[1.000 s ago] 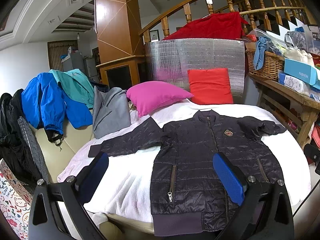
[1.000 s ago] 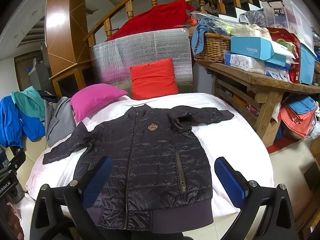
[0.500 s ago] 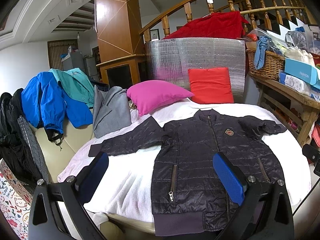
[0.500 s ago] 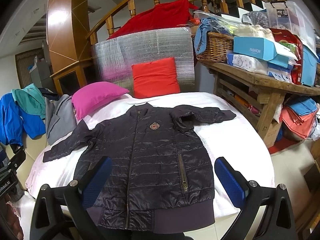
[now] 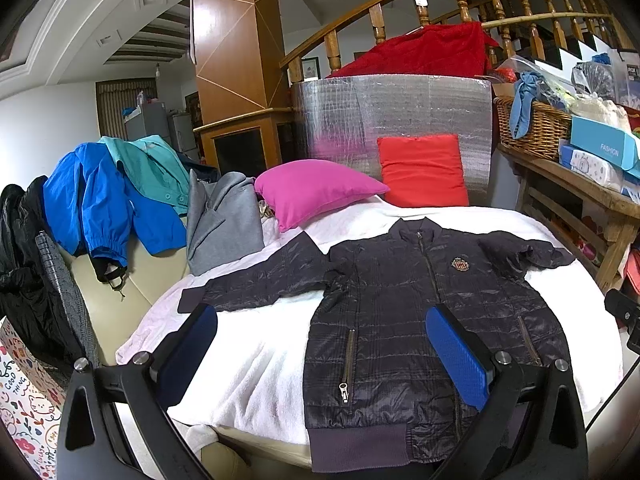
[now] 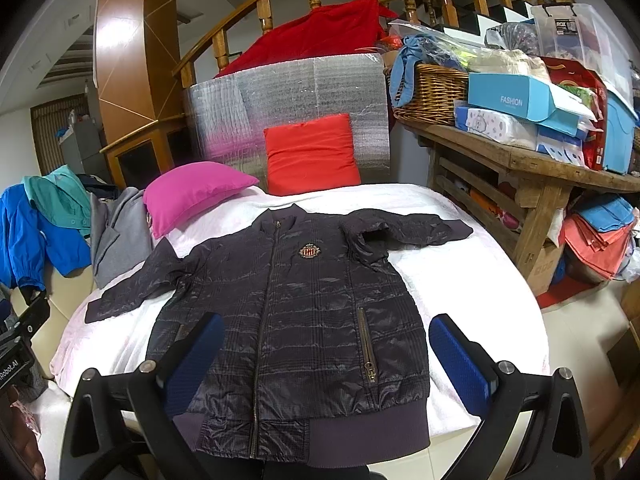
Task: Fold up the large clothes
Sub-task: 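Grasp the black jacket's sleeve cuff with the right gripper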
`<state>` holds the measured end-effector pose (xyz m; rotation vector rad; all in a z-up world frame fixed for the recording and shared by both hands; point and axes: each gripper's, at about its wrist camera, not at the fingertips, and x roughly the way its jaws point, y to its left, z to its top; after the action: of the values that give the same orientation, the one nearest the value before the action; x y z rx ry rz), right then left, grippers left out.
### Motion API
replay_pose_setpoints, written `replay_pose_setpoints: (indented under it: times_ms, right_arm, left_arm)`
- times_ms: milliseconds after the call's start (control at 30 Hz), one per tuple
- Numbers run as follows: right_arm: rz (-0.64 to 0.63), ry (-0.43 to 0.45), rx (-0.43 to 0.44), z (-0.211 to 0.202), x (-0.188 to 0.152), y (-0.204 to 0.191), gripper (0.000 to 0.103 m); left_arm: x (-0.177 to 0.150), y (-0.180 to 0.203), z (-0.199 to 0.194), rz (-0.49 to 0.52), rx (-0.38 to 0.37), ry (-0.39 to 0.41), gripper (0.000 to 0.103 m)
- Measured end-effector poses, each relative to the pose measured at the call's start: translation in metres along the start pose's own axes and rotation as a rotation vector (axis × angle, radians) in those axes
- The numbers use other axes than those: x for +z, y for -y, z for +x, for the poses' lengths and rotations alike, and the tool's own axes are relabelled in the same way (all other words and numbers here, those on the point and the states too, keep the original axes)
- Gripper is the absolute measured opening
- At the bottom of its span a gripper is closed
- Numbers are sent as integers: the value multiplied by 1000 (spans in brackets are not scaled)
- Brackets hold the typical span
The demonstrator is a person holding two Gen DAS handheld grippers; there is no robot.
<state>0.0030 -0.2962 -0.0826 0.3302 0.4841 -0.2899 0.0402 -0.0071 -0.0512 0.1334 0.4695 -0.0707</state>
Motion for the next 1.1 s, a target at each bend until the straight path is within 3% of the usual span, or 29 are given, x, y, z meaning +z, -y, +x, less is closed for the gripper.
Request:
replay_pose_setpoints:
  times_ms: [300,433,500,667,833,967,1100]
  right_arm:
    - [10,-22,4,16,1,10,103]
    - [52,-27,27,40,11,37,103]
    - [104,-52,50,61,18,60,103]
    - [311,-136,162,142,33,141,103]
    - [547,-200,209,241,41,215,103]
    - [821,-191,304,315,43,270,103]
    - [960,-171,310,372,45,303,103]
  left_arm:
    - [0,4,14,5,4,-24,103]
    - [-6,8,49,-3,-35,-120,103]
    - [-17,9,81,-6,-60,-214,103]
    - [-45,10,144,-7,-30,-383,103]
    - [-55,11,189,-19,-2,-471,103]
    - [-53,18,217,-9,16,-490,103]
    - [-44,29,233,19,31,-446,103]
